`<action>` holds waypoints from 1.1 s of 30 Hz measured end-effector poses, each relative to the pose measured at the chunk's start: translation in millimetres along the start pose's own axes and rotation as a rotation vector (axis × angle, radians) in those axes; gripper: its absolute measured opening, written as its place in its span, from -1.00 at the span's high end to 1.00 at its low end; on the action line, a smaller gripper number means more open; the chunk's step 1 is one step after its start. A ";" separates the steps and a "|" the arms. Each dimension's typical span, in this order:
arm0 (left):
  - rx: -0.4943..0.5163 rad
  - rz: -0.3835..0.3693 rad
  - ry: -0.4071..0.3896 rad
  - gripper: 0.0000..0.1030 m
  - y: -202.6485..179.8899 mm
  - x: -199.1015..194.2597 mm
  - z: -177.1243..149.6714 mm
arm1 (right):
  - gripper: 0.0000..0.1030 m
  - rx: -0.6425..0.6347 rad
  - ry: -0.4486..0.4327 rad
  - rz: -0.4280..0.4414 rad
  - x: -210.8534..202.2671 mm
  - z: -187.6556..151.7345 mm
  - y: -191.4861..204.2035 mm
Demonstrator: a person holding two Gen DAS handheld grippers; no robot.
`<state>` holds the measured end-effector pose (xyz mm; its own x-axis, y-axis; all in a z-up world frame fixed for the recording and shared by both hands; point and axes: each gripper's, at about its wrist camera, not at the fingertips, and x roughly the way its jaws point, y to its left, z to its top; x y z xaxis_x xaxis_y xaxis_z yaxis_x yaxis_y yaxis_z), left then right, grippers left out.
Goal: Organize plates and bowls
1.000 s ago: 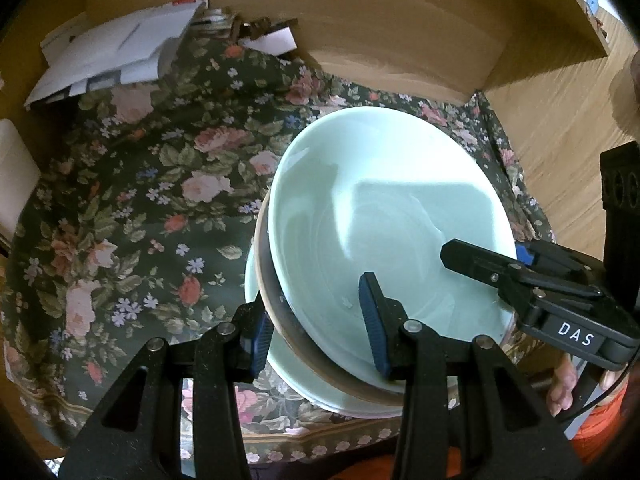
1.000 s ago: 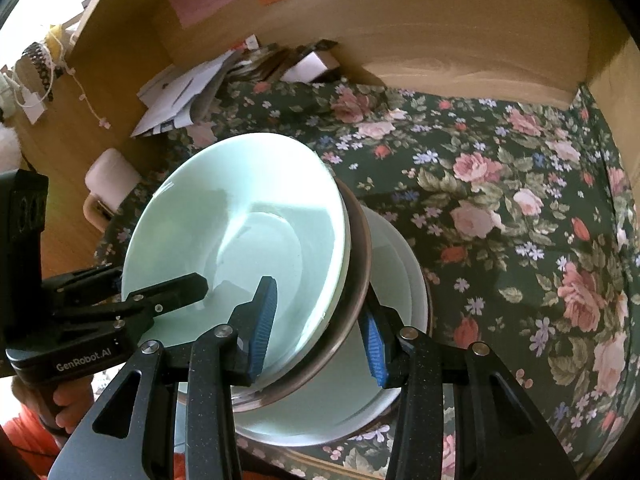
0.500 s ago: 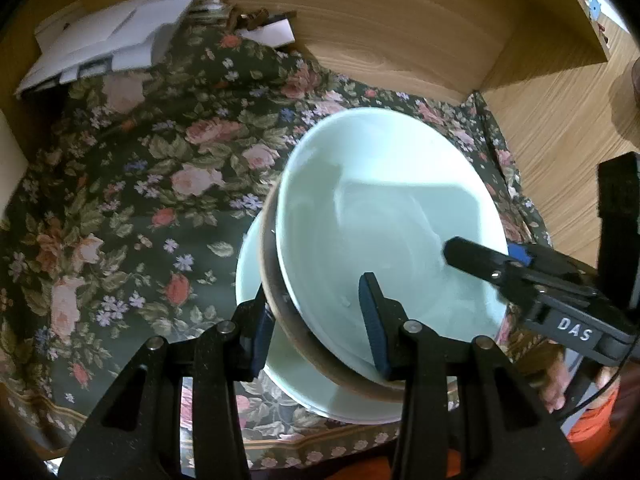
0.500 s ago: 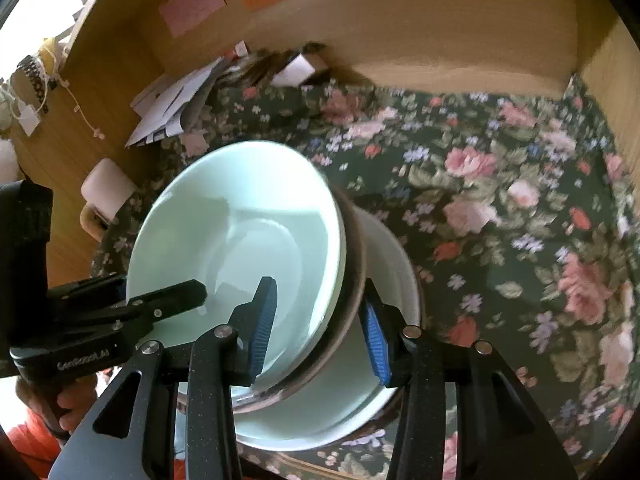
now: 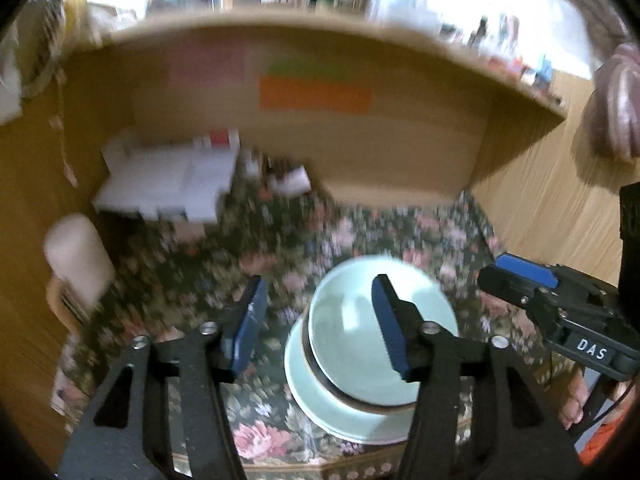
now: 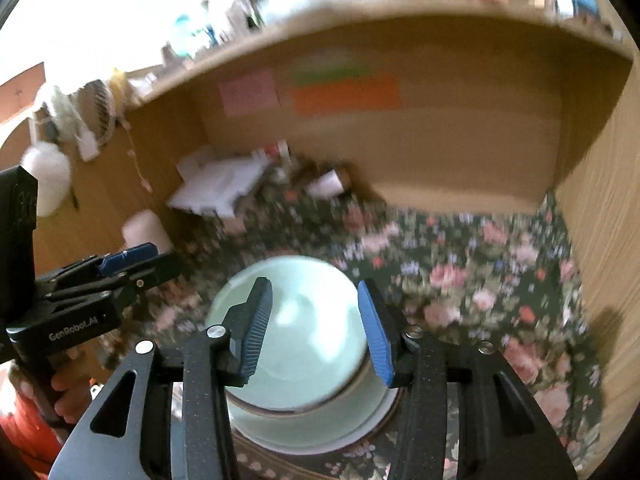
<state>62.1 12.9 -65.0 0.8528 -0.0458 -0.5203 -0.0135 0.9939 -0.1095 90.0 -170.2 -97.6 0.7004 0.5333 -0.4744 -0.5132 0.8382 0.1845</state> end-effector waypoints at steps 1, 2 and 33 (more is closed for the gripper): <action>0.010 0.006 -0.031 -0.16 -1.5 -7.7 0.6 | 0.13 -0.004 -0.028 0.004 -7.1 1.8 2.7; 0.018 0.009 -0.065 -0.24 -3.0 -16.1 1.2 | 0.04 -0.005 -0.055 0.010 -13.6 3.5 5.4; 0.015 0.008 -0.260 -0.98 -13.1 -69.6 -15.2 | -0.99 -0.049 -0.240 -0.029 -59.4 -7.1 23.8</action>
<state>-5.1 1.6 -40.3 0.9582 -0.0120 -0.2859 -0.0151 0.9956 -0.0927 32.7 -182.7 -71.1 0.8101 0.5257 -0.2596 -0.5103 0.8502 0.1293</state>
